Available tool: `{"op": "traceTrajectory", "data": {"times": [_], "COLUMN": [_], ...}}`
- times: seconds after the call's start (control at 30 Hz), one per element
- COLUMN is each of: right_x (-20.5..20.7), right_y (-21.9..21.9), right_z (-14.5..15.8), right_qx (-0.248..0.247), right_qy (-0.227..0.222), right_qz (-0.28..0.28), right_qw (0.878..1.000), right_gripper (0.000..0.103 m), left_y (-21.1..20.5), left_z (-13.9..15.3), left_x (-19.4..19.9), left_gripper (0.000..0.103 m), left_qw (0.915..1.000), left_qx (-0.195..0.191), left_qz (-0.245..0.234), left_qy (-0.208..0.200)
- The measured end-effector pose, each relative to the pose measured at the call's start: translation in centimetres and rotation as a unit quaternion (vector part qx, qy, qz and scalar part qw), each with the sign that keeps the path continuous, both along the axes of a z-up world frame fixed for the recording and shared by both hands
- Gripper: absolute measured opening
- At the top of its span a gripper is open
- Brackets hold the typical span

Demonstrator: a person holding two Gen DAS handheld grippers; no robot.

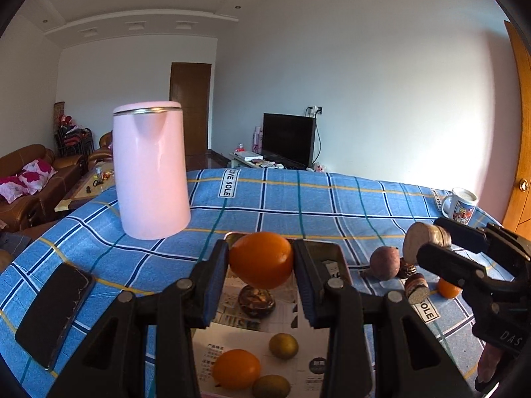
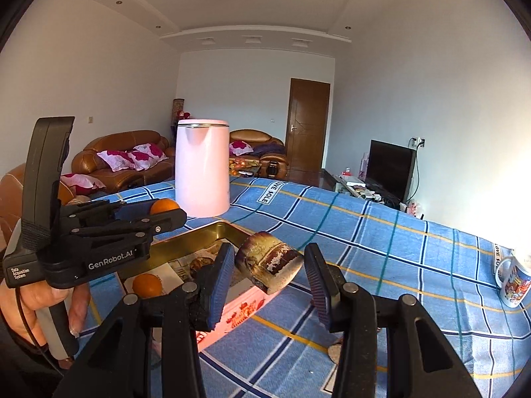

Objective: Organize fruits
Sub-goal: 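Carry the orange and the wrapped cylinder over the pink tin box, then lower the orange and wrapped cylinder into the tin and open both tools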

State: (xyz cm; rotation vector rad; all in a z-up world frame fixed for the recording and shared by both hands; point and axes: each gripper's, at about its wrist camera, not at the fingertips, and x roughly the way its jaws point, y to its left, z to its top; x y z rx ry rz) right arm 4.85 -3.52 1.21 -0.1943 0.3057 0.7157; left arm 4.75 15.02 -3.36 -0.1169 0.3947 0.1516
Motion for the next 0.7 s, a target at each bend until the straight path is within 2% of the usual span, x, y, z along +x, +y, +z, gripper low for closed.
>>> {"op": "traceTrajectory", "data": {"times": [0.1, 0.2, 0.4, 0.7], "right_x": [0.2, 1.0, 1.9, 3.1], "right_y": [2.1, 4.3, 8.1, 10.6], "right_z": [-0.4, -1.1, -3.1, -5.7], "right_qx": [-0.013, -0.023, -0.060, -0.121], "right_qy": [0.010, 0.039, 0.075, 0.124], "right_qz": [0.018, 0.036, 0.055, 0.057], "right_qw": [1.000, 0.998, 0.994, 0.983], "right_gripper": [0.046, 0.046, 0.046, 0.046], "left_y": [0.7, 1.4, 2.9, 2.9], "left_z": [-0.7, -1.4, -2.3, -2.9], "left_x": [0.6, 1.2, 1.4, 1.7], "left_gripper": [0.041, 0.041, 0.041, 0.043], "left_qw": [0.9997, 0.9991, 0.9979, 0.9968], "left_qx": [-0.010, -0.020, -0.032, -0.029], "left_qz": [-0.006, -0.006, 0.007, 0.009], "left_qy": [0.019, 0.037, 0.055, 0.074]}}
